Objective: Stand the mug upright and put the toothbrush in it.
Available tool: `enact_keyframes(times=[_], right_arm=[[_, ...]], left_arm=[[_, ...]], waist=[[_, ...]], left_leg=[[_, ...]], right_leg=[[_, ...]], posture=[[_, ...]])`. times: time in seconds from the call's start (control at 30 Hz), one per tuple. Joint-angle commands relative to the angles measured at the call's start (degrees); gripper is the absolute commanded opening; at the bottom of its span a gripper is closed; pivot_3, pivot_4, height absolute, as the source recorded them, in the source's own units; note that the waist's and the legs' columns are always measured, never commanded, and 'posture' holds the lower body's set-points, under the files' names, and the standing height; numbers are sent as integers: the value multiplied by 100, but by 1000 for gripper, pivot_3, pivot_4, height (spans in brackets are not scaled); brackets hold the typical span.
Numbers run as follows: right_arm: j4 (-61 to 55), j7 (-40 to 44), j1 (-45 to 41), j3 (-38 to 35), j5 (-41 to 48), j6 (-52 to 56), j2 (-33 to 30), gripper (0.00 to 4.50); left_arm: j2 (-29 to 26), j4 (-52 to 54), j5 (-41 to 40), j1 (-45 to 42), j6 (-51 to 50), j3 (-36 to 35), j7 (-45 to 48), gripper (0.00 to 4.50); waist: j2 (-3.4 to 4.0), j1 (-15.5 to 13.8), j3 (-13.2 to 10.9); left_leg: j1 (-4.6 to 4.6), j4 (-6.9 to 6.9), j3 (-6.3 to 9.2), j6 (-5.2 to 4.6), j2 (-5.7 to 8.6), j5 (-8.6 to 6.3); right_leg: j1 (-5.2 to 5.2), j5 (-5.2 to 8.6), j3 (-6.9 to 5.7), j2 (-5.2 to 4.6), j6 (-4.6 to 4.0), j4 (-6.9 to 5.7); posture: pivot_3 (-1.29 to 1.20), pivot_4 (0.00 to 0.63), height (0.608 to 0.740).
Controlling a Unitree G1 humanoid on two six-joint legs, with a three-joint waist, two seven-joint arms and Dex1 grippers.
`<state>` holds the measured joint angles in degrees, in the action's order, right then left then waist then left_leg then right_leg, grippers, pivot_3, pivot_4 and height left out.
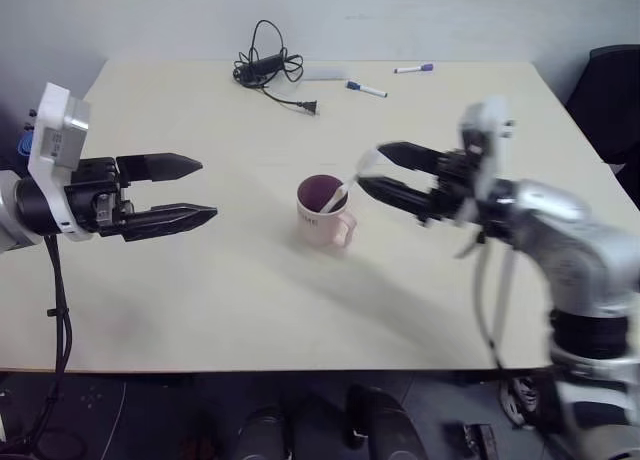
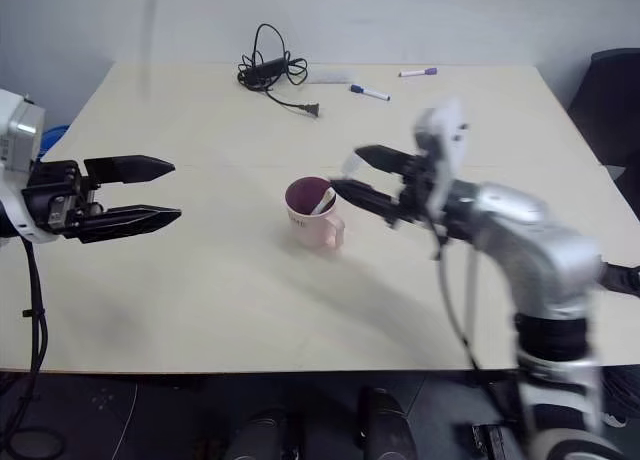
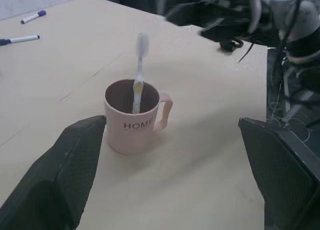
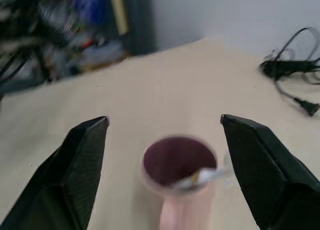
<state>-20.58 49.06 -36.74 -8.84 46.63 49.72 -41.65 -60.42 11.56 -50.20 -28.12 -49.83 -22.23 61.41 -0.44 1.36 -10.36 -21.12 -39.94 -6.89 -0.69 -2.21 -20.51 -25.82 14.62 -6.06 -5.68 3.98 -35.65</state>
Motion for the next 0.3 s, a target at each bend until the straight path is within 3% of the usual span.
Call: enact_keyframes(times=[0.03,0.17,0.3], right_arm=[[395,1866,-99,-363,346,362,-1774,3743],[1252,2639,-3,-143,-262,-203,-2715,3743],[1791,2911,58,-89,-716,-685,-2934,3743]], left_arm=[[-283,-258,265,43,382,6,449,4500],[-734,-542,704,378,883,66,1150,4500],[-1024,-867,1012,451,1272,142,1559,4500]], waist=[[9,0,-6],[-1,53,-5],[-1,24,-5]], left_leg=[[0,-1,-3,-6,5,-3],[24,8,-16,-2,11,-11],[38,9,-35,7,-7,-19]], right_leg=[[-1,-1,-4,-1,1,0],[3,4,-7,13,-6,4],[-1,11,-7,9,-18,8]], posture=[[0,150,740],[0,150,740],[0,150,740]])
